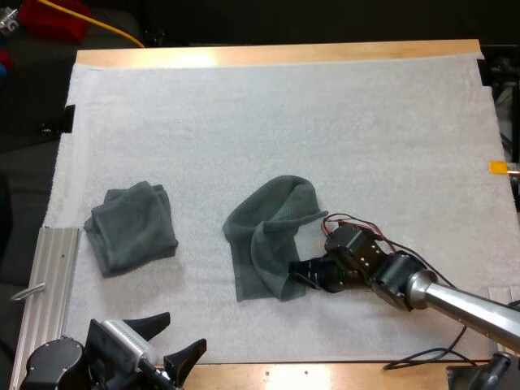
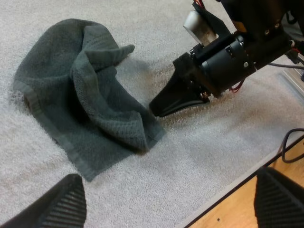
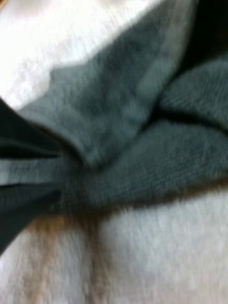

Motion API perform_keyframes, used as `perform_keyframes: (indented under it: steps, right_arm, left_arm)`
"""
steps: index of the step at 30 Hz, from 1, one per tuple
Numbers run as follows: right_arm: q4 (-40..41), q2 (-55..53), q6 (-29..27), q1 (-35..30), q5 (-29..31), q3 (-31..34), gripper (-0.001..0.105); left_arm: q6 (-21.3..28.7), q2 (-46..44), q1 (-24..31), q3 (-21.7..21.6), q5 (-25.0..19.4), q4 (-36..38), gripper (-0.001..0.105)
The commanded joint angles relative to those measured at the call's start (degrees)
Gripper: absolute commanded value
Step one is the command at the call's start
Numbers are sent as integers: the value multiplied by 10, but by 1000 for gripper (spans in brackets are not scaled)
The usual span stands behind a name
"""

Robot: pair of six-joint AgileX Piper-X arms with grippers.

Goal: Pick towel from pile, fold and stack

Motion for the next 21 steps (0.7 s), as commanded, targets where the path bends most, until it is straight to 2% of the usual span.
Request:
perform_keyframes:
  steps: [1,3,6,13,21]
  right_arm:
    - [-9,-4,12,1,-11,1,32]
    - [-27,-4,39,1,-19,1,50]
    - [-51,-4,69,5,-30,1,61]
    - [-71,18,129,26,-33,1,61]
    - [-147,62,177,35,-33,1,61]
  left_arm:
    - [0,1,-2,-3,7,-8,70]
    - [0,1,-2,-3,7,-9,70]
    - [0,1,-2,-3,7,-10,70]
    - [0,1,-2,-3,7,-12,70]
    - [0,1,-2,-3,7,-12,70]
